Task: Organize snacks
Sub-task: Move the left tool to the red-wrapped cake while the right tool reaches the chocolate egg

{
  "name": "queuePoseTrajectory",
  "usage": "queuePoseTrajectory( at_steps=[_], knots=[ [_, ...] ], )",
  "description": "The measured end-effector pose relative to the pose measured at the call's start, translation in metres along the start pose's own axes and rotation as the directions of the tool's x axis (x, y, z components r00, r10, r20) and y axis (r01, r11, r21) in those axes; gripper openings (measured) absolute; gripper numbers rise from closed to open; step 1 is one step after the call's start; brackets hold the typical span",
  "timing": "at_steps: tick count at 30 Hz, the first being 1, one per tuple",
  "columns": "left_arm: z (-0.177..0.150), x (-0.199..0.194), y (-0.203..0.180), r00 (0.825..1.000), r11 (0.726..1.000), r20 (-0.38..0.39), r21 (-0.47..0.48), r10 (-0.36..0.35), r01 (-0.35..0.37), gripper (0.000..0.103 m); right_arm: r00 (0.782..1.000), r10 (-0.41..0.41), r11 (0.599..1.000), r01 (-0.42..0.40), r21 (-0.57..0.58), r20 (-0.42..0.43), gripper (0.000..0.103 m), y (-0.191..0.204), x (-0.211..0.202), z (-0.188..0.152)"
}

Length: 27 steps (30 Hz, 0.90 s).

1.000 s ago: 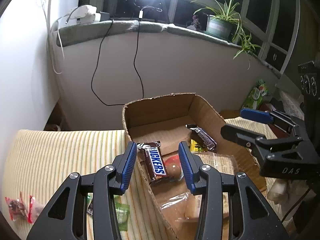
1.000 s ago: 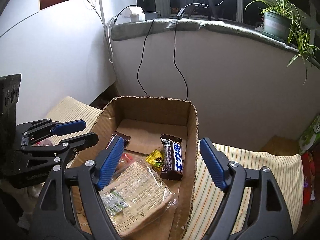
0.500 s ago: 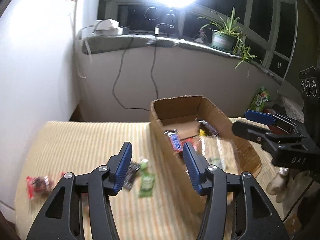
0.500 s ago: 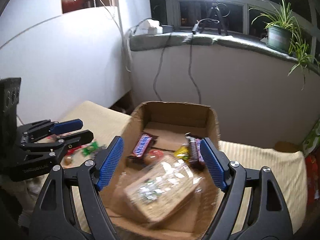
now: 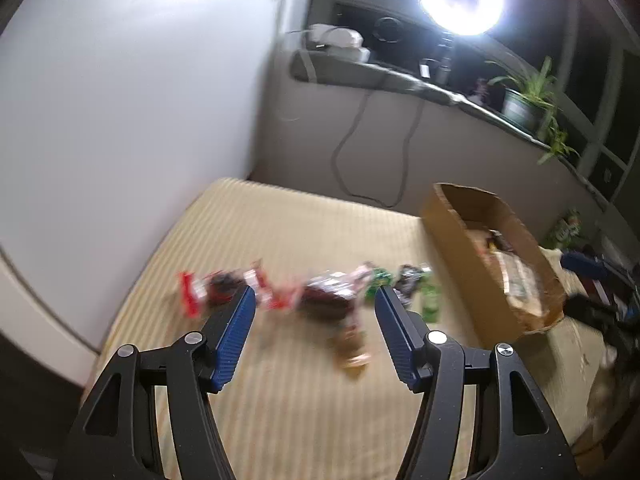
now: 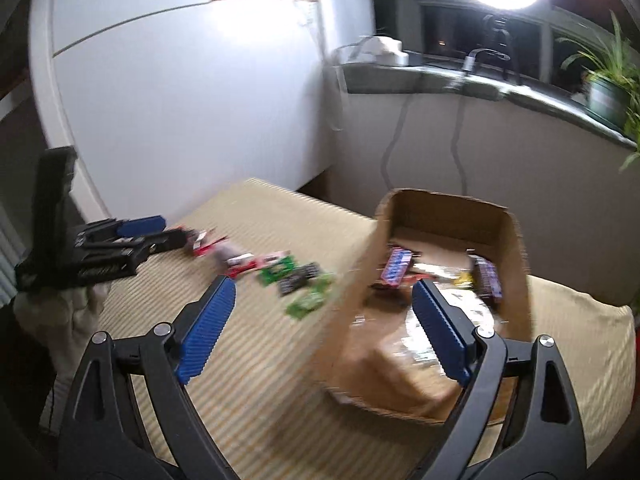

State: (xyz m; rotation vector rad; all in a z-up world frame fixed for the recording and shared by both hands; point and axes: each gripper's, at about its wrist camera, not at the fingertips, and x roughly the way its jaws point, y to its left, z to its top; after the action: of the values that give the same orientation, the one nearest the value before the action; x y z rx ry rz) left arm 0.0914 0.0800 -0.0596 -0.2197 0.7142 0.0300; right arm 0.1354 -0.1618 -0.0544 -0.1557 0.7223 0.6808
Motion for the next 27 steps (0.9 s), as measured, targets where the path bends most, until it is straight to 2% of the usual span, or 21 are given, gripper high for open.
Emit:
queuePoseTrajectory(
  at_steps=[8,14,16,20,21,24,27],
  knots=[
    [-0.008,0.007,0.035,1.000,0.997,-0.014,-0.072,0.016,-0.017,0.062,0.993,0.071,0.994,-0.078,-0.075,-0.092,0.092,0.060,0.043,-0.013],
    [-0.008,0.026,0.051,0.999,0.994,-0.038,-0.110,0.009,-0.013,0.062,0.986,0.076,0.993,-0.089,-0.081,-0.148,0.091,0.082,0.077,-0.017],
    [-0.007,0.034,0.051,0.999,0.994,-0.046,-0.102,0.021,-0.026,0.062,0.983,0.075,0.993,-0.090,-0.081,-0.170,0.086,0.086,0.089,-0.018],
    [-0.005,0.049,0.053,0.997,0.995,-0.066,-0.090,0.039,-0.045,0.064,0.975,0.068,0.993,-0.087,-0.081,-0.213,0.081,0.092,0.113,-0.021],
    [-0.004,0.053,0.054,0.996,0.995,-0.073,-0.089,0.042,-0.048,0.067,0.973,0.069,0.993,-0.088,-0.076,-0.220,0.078,0.092,0.117,-0.022],
    [-0.002,0.065,0.055,0.995,0.995,-0.088,-0.084,0.049,-0.056,0.067,0.964,0.086,0.994,-0.101,-0.046,-0.253,0.067,0.091,0.131,-0.022],
    [-0.001,0.073,0.054,0.994,0.995,-0.098,-0.077,0.056,-0.063,0.067,0.960,0.084,0.994,-0.098,-0.039,-0.267,0.065,0.091,0.141,-0.022]
  ],
)
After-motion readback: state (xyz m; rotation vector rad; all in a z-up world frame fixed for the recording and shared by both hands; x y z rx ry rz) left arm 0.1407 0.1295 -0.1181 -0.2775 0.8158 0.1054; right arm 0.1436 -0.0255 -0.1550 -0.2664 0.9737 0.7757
